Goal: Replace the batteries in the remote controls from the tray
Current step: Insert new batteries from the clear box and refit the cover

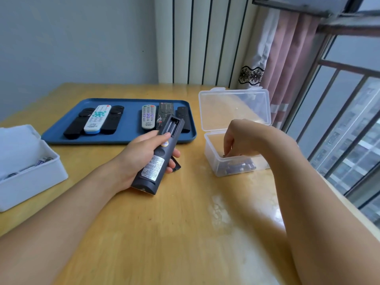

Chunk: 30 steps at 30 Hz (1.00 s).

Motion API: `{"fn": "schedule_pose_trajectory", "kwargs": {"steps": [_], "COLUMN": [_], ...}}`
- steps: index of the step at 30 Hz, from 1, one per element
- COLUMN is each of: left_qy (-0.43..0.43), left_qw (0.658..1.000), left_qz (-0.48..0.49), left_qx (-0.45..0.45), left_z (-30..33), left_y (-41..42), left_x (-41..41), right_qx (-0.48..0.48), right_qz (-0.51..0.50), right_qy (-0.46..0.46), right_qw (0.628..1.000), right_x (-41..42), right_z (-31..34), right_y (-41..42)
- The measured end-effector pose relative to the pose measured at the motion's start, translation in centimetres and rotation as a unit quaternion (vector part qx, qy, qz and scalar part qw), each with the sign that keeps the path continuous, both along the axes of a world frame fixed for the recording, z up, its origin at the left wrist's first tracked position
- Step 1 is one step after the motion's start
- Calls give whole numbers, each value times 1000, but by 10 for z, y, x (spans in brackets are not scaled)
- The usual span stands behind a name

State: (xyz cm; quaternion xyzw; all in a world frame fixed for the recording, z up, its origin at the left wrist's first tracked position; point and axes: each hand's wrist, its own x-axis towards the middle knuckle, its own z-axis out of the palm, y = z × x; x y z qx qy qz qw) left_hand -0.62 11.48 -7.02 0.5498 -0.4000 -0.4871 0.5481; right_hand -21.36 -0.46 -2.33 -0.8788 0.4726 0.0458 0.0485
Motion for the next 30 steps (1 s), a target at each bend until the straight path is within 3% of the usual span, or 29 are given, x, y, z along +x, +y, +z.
{"fn": "schedule_pose_trajectory", "kwargs": {"steps": [7,15,26,30], "left_qy": [6,15,10,15], "left_qw": [1000,1000,1000,1000], "left_qz": [-3,-2,-13,-16], "left_qx": [-1,-3,-3,0], "left_z": [0,-1,-1,-1], "left_y": [-1,-1,-1,-1], "left_x": [0,0,1,1], "right_qx": [66,116,72,86], "right_qz": [37,32,30,44], "right_qy": [-61,-25,17,-33], "right_qw": [995,992,997,995], "right_x": [-9,-3,-5,-16], "right_z": [8,8,5,9], "right_y": [2,4,4,0]}}
